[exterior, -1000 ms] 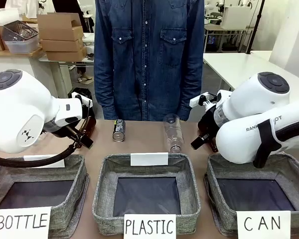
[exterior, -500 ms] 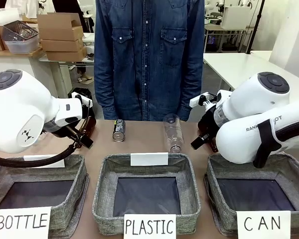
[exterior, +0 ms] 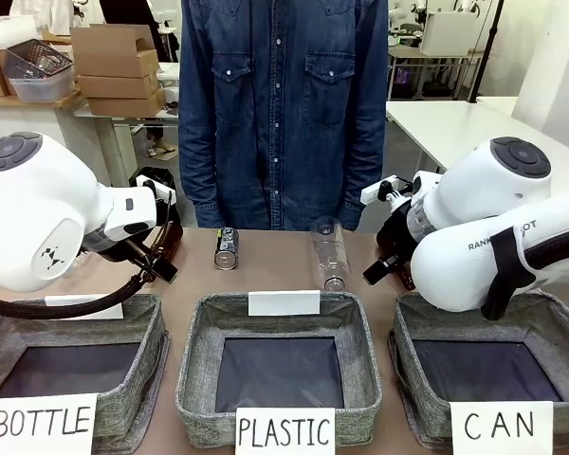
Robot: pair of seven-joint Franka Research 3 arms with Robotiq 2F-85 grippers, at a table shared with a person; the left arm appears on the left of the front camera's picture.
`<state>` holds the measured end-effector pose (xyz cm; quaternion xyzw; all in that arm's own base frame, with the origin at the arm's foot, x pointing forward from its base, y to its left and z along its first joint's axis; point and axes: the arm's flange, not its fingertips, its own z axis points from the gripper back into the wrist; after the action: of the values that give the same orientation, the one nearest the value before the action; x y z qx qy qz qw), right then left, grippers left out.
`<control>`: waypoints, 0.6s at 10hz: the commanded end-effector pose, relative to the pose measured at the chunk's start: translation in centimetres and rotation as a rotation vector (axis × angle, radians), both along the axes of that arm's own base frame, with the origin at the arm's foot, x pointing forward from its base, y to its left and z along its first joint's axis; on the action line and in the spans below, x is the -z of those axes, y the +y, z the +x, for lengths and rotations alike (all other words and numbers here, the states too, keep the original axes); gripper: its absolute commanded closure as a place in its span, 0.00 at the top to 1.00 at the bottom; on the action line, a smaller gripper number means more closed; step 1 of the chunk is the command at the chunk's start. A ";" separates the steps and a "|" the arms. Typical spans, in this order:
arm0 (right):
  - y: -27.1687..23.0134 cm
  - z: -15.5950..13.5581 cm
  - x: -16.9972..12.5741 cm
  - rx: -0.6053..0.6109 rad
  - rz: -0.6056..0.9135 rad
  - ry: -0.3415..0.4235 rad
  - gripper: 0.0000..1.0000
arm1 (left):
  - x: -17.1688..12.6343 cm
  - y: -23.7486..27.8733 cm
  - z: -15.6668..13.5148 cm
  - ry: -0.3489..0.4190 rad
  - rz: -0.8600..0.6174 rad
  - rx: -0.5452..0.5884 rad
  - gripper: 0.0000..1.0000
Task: Sort the can waste into the basket.
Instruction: Pick up the can waste from the table and place it in the right Fabric basket.
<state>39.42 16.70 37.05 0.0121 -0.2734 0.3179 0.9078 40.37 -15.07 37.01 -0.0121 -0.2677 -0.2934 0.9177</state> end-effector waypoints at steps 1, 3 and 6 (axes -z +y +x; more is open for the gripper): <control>-0.4 -1.6 -2.7 -0.051 -0.004 0.020 1.00 | -2.2 1.1 -1.0 -0.002 -0.030 0.069 1.00; -2.8 -5.9 -10.1 -0.072 0.006 -0.073 1.00 | -9.5 6.4 -6.4 0.022 -0.059 0.127 1.00; -4.6 -11.6 -15.7 -0.042 -0.038 -0.172 1.00 | -13.2 9.9 -13.9 -0.086 -0.077 0.219 1.00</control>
<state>31.00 13.69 54.79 -0.0002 -0.3503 0.3363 0.8742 32.34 -6.79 54.68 -0.0624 -0.3084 -0.3599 0.8783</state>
